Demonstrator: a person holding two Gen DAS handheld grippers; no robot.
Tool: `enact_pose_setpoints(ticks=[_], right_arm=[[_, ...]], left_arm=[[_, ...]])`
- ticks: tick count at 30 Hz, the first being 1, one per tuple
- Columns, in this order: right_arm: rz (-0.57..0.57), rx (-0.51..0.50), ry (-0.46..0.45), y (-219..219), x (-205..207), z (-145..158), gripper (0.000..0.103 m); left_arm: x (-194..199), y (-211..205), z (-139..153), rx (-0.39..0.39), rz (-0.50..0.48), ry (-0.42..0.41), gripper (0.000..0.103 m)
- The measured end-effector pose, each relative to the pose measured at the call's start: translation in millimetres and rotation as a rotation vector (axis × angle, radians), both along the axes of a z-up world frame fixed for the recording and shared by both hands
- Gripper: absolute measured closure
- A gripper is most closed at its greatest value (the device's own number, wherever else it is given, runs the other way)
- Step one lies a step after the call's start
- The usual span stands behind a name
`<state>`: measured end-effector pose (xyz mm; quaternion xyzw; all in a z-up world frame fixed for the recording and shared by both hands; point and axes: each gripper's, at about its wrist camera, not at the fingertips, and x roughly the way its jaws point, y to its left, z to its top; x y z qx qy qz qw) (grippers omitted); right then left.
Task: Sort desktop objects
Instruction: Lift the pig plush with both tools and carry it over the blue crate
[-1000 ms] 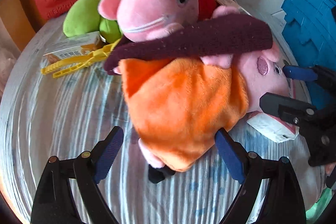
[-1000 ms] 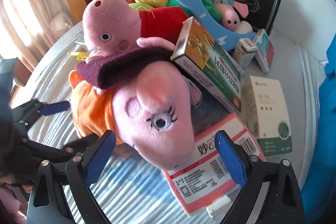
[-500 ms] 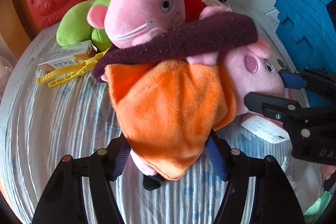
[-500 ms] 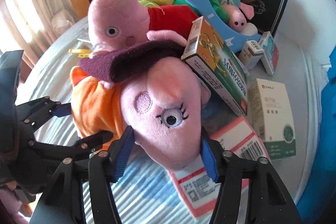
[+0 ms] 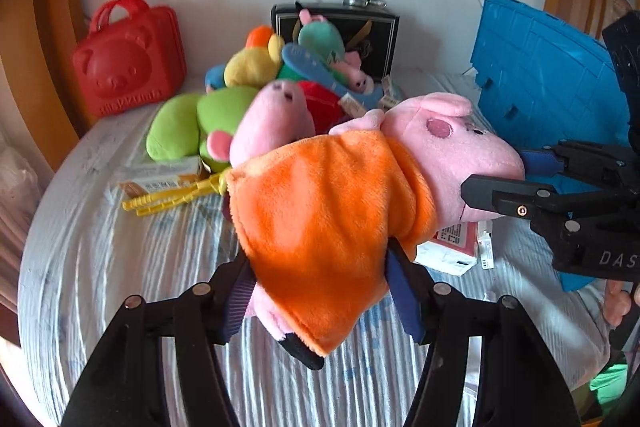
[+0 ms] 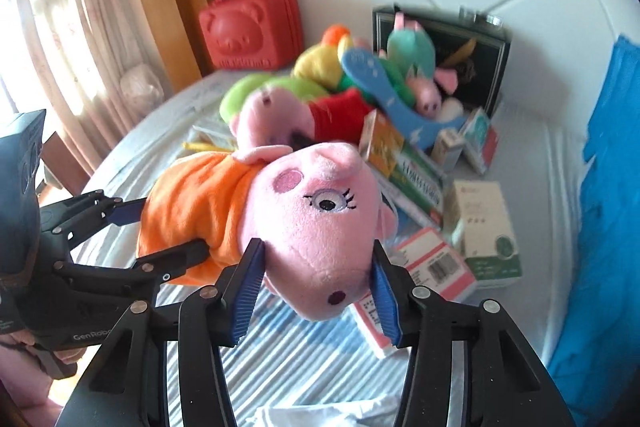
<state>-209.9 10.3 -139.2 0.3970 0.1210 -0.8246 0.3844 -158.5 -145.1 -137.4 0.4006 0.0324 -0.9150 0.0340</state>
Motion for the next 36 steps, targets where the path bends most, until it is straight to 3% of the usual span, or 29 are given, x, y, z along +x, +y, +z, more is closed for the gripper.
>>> enact_pose_setpoints(ticks=[4,10,23,29,36], right_arm=[[-0.006,-0.013,0.031,4,11,12,0.054],[0.000,-0.054,0.122,15,30,45,0.056],[-0.126,-0.093,0.319,64,31,157,0.056],[-0.209,-0.099,0.395,121,24,205,0.056],[-0.348,-0.084,0.400,221,-7,241,0.056]], left_arm=[[12,5,11,-0.009,0.002,0.025,0.043],[24,10,48,-0.044,-0.003,0.125,0.043],[0,61,153,-0.085,-0.137,0.360,0.043],[-25,120,203,-0.088,-0.244,0.431,0.043],[-79,229,240,-0.070,-0.392,0.417,0.043]])
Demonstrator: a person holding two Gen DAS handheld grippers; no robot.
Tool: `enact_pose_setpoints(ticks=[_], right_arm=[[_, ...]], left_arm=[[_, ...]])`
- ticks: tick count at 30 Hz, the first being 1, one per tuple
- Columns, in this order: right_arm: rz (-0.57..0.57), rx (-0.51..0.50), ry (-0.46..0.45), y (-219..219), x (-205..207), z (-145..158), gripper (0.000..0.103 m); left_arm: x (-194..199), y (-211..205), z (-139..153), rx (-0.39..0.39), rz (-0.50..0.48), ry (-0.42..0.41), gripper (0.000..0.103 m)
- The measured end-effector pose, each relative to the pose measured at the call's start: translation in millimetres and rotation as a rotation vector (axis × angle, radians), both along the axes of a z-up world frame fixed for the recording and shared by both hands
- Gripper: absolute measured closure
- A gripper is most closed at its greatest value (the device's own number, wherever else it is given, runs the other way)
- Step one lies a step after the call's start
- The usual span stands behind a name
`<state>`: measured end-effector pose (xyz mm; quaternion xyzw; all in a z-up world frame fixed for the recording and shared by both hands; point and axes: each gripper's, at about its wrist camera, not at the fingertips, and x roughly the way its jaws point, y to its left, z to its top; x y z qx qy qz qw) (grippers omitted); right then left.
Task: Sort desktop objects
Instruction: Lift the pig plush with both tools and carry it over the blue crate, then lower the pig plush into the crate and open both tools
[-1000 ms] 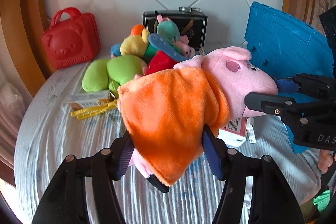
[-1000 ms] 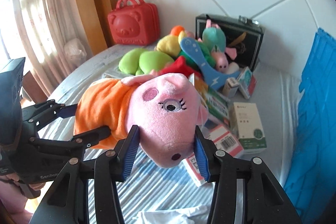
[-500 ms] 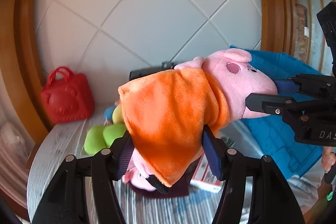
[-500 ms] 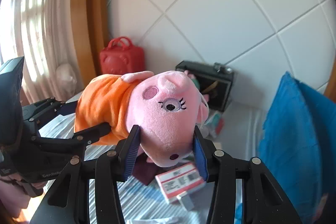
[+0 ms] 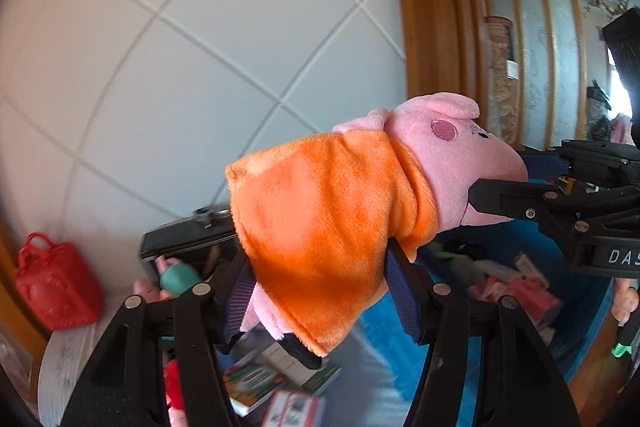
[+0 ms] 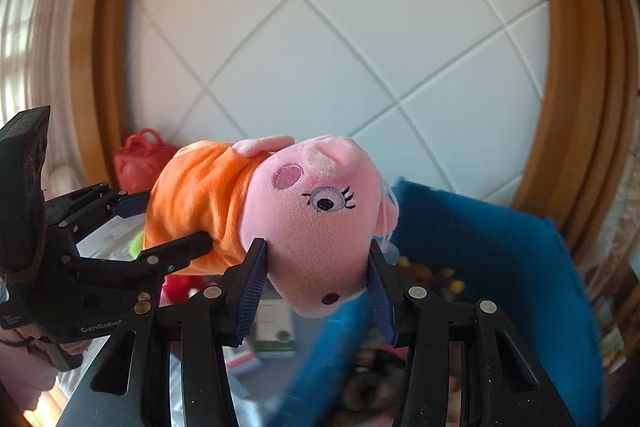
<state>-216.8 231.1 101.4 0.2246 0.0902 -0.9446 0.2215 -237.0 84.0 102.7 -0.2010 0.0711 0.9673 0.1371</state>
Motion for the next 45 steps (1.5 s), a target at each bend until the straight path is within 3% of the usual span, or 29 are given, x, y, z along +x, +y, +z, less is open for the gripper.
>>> enact_pose_setpoints(ticks=[8,17,21,23,30,33,35,37,45], right_arm=[[-0.151,0.029,-0.027,116,-48,11,0.056],[-0.215,0.000,-0.110,194,-114,-1,0.056],[-0.228,0.031,-0.132,210,-133,-8,0.058],[-0.230,0.051,-0.137,210,-138,-13,0.067],[-0.336,0.092,-0.176,220,-154,-33,0.066],[-0.360,0.127,-0.188,224,-151,-36,0.055],[-0.367,0.144,-0.184,223,-142,-36,0.019],[-0.377,0.164,-0.166,216,-127,-32,0.005],[-0.390,0.159,-0.112,181,-55,-15,0.000]], left_arm=[[-67,130,14,-0.024,-0.106,-0.081,0.043],[-127,220,3,-0.088,-0.133,-0.165,0.043],[-144,246,-12,-0.161,-0.111,-0.182,0.044],[-150,253,-19,-0.176,-0.110,-0.211,0.044],[-155,249,-36,-0.203,-0.062,-0.302,0.044],[-147,236,-30,-0.153,-0.054,-0.331,0.040],[-135,228,-24,-0.132,-0.043,-0.327,0.036],[-117,219,-17,-0.113,-0.033,-0.298,0.031],[-19,171,5,-0.036,0.026,-0.108,0.023]])
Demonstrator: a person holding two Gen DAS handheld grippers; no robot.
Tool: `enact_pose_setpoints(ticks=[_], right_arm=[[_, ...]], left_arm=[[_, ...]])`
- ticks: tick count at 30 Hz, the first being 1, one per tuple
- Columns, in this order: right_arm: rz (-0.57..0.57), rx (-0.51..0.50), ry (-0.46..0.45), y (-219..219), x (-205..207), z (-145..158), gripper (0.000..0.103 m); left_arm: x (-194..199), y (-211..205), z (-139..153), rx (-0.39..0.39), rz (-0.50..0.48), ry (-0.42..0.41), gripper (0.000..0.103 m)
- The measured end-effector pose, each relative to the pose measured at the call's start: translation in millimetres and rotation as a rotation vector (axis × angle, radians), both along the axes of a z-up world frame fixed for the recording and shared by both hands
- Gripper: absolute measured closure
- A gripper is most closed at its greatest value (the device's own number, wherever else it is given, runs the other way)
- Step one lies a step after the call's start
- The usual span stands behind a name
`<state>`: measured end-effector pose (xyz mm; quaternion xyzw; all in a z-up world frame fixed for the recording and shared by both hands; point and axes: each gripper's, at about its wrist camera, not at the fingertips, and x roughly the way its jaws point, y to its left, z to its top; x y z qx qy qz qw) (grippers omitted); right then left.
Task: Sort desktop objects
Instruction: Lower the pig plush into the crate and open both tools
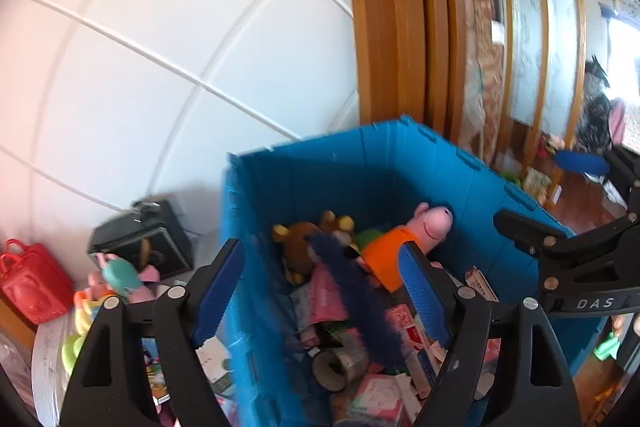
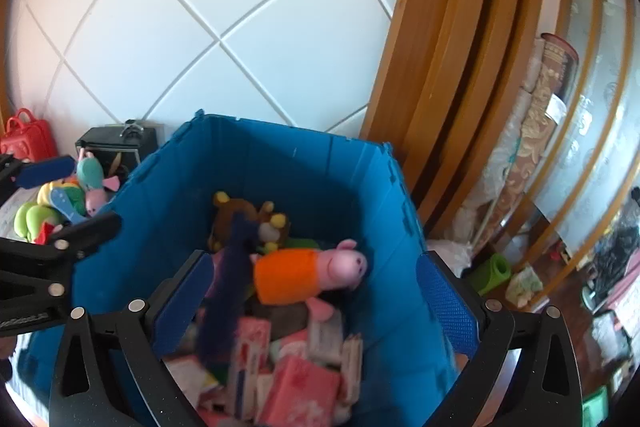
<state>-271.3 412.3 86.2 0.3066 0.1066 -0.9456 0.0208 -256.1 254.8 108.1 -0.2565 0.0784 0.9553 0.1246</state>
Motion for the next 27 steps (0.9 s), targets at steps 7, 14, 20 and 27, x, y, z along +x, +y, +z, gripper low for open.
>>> enact_pose_setpoints(ticks=[7,14,20,27], right_arm=[[-0.012,-0.084,0.004,-23,58,-7,0.000],[-0.082,-0.135,-0.006,-44,102,-13,0.000],[-0.172,-0.109,-0.026,-59,124,-16,0.000],[-0.215,-0.079,-0.044,-64,138,-22,0.000]], left_arm=[[66,-44,6,0.090,0.056,0.117,0.006],[96,-68,1,0.094,0.019,0.075,0.005],[111,-77,-6,0.096,0.006,0.027,0.005],[117,-78,-10,0.086,-0.027,0.010,0.005]])
